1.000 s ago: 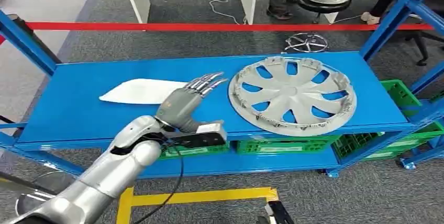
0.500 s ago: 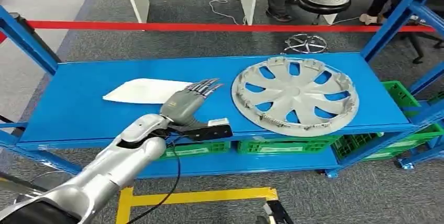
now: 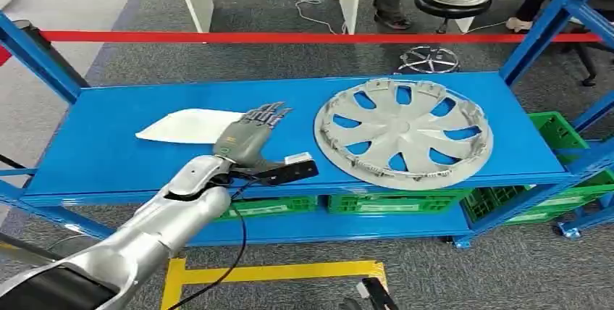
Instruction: Take the parts from the cabinet and place them on the table.
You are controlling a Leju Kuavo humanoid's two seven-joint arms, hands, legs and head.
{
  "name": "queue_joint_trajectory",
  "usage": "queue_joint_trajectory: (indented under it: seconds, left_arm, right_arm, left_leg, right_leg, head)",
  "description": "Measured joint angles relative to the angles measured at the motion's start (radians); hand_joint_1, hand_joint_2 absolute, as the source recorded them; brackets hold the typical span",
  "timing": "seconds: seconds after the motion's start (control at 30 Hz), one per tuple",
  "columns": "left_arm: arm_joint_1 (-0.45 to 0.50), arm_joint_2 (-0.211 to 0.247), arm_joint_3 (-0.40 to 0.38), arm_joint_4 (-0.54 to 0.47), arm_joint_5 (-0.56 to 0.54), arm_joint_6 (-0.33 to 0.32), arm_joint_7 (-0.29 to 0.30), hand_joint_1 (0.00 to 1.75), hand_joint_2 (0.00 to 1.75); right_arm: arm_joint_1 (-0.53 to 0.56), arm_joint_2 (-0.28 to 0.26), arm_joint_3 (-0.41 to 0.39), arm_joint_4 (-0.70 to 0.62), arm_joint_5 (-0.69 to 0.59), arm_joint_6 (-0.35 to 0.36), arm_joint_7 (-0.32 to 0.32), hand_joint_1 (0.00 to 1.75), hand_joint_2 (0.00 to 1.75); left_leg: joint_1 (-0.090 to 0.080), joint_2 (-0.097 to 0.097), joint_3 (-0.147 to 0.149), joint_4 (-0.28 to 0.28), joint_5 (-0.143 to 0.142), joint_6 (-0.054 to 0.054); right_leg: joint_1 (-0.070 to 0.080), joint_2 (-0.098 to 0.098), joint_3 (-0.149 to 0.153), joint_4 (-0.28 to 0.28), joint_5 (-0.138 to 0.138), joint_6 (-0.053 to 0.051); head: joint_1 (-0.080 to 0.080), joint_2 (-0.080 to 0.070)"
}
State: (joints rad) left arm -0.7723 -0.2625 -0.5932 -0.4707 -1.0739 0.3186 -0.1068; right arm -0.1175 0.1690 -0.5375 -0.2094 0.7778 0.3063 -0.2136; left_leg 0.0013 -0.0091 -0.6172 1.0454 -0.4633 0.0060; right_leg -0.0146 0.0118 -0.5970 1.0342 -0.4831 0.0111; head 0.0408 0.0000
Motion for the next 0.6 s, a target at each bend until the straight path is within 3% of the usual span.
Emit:
queue_joint_trajectory:
  seconds: [0.07,0.13,0.17,0.2,0.23,0.3,0.33,0.47,0.5,0.53,0.6]
  left_arm:
    - [-0.010,0.000,0.011,0.016,-0.006,0.019,0.011,0.00,1.75]
    - [-0.012,0.002,0.021,0.035,-0.013,0.036,0.026,0.00,1.75]
    - [-0.010,0.006,0.027,0.044,-0.014,0.040,0.034,0.00,1.75]
    - [-0.009,0.008,0.032,0.050,-0.016,0.042,0.040,0.00,1.75]
    - [-0.010,0.010,0.037,0.056,-0.017,0.045,0.050,0.00,1.75]
    - [-0.017,0.015,0.056,0.064,-0.011,0.050,0.058,0.00,1.75]
    - [-0.021,0.022,0.066,0.068,-0.005,0.046,0.059,0.00,1.75]
    - [-0.026,0.046,0.101,0.083,0.001,0.029,0.076,0.00,1.75]
    - [-0.028,0.049,0.108,0.087,-0.001,0.026,0.078,0.00,1.75]
    - [-0.033,0.052,0.112,0.091,-0.002,0.023,0.080,0.00,1.75]
    - [-0.036,0.059,0.117,0.099,-0.013,0.010,0.099,0.00,1.75]
  right_arm:
    - [0.001,0.000,0.002,0.000,0.000,-0.003,-0.003,0.00,0.00]
    - [0.006,0.000,0.002,0.002,-0.002,-0.003,-0.008,0.00,0.00]
    - [0.009,0.000,0.002,0.002,-0.003,-0.003,-0.013,0.00,0.00]
    - [0.010,0.000,0.002,0.002,-0.003,-0.005,-0.014,0.00,0.00]
    - [0.010,0.000,0.002,0.002,-0.005,-0.006,-0.015,0.00,0.00]
    - [0.014,0.000,0.002,0.002,-0.008,-0.006,-0.028,0.00,0.00]
    - [0.017,0.002,0.002,0.003,-0.011,-0.005,-0.035,0.00,0.00]
    - [0.020,0.002,0.002,0.007,-0.016,-0.006,-0.045,0.00,0.00]
    - [0.020,0.002,0.002,0.008,-0.016,-0.007,-0.043,0.00,0.00]
    - [0.022,0.002,0.002,0.008,-0.018,-0.007,-0.044,0.00,0.00]
    - [0.016,0.002,0.002,0.009,-0.019,-0.007,-0.046,0.00,0.00]
  left_leg:
    - [0.001,0.002,-0.038,0.094,-0.059,-0.010]
    - [0.001,0.002,-0.109,0.253,-0.122,-0.011]
    - [0.001,0.002,-0.129,0.293,-0.127,-0.008]
    - [0.001,0.002,-0.126,0.284,-0.108,-0.004]
    - [0.000,0.002,-0.108,0.239,-0.071,0.003]
    - [-0.006,0.002,-0.037,0.075,0.021,0.023]
    - [-0.011,0.002,-0.013,0.029,0.021,0.033]
    - [-0.012,0.003,-0.003,-0.011,0.013,0.032]
    - [-0.001,0.005,0.006,-0.025,0.021,0.030]
    - [0.000,0.004,0.008,-0.029,0.022,0.031]
    - [0.000,0.005,0.008,-0.028,0.022,0.035]
  right_leg:
    - [0.001,-0.002,0.001,0.000,0.000,-0.007]
    - [0.003,-0.004,0.001,0.000,-0.001,-0.012]
    - [0.004,-0.004,0.002,0.001,-0.002,-0.013]
    - [0.005,-0.002,0.003,0.001,-0.002,-0.013]
    - [0.007,-0.001,0.005,0.001,-0.003,-0.014]
    - [0.012,-0.001,0.012,0.001,-0.006,-0.015]
    - [0.012,-0.002,0.012,-0.001,-0.008,-0.015]
    - [0.014,-0.003,0.006,-0.007,-0.004,0.002]
    - [0.017,-0.005,0.001,0.005,-0.010,0.008]
    - [0.017,-0.008,-0.016,0.027,-0.027,0.015]
    - [0.012,-0.010,-0.069,0.147,-0.094,0.021]
  head:
    - [-0.008,0.000]
    - [-0.008,0.000]
    - [-0.008,0.000]
    - [-0.008,0.000]
    - [-0.008,0.000]
    - [-0.008,0.000]
    - [-0.006,0.000]
    - [-0.009,0.000]
    - [-0.008,0.000]
    - [-0.004,0.000]
    - [0.004,0.000]
